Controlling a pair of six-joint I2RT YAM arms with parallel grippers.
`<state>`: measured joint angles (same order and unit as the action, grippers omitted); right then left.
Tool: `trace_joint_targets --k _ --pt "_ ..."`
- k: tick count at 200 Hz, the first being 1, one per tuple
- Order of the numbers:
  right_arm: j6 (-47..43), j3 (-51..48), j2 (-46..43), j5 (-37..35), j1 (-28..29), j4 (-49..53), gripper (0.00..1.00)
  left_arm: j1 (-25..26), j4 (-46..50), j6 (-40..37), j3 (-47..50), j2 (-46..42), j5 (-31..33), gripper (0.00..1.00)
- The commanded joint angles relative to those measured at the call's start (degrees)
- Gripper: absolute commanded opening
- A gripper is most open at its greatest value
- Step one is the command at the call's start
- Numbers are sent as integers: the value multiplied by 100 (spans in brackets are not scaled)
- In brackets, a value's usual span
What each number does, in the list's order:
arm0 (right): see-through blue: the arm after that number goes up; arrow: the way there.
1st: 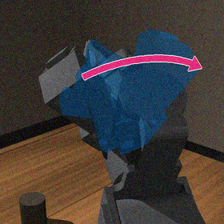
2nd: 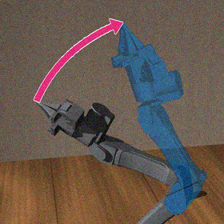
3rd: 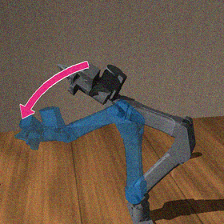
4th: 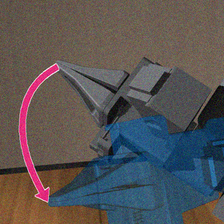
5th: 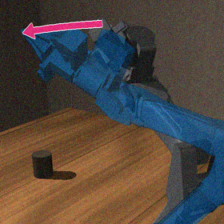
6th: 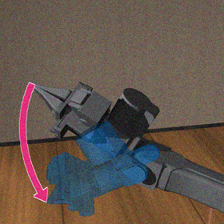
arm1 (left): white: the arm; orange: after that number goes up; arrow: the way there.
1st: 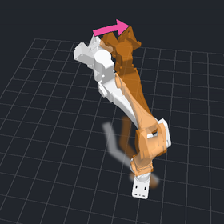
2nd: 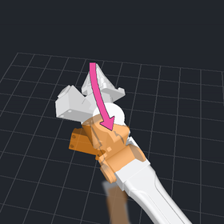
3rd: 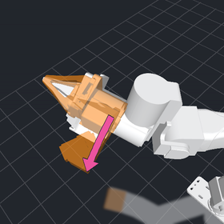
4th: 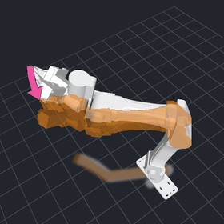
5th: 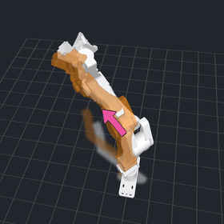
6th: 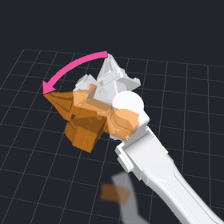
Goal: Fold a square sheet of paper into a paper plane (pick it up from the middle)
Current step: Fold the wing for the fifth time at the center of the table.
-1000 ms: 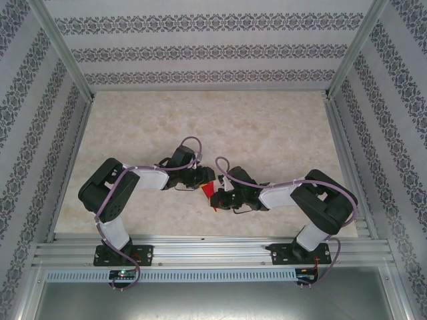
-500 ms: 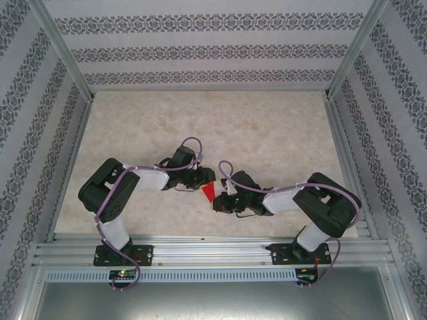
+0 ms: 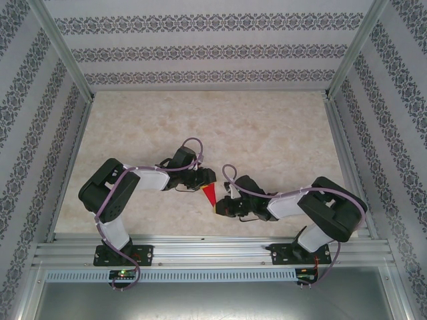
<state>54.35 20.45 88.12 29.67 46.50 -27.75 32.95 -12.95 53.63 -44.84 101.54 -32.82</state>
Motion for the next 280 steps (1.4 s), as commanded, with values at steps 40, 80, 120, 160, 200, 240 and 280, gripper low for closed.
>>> trace_joint_targets --k 40,80,120,160,200,240,280 --pt "-24 -158 -496 27 132 1437 6 -12 584 -45 57 217 345 44" --pt "-183 535 -1167 -242 114 1824 6 -17 586 -54 55 209 326 43" --pt "-118 1165 -764 -514 73 1671 8 -17 586 -55 52 199 318 44" --pt "200 1533 224 -376 -41 978 7 -17 592 -54 59 200 294 43" --pt "269 1677 487 -445 -41 977 6 -18 627 -63 46 191 311 43" --pt "266 1539 666 -558 -141 1101 7 -16 610 -67 46 202 294 43" --pt "327 1227 948 -243 -167 975 7 -16 618 -46 72 191 333 43"
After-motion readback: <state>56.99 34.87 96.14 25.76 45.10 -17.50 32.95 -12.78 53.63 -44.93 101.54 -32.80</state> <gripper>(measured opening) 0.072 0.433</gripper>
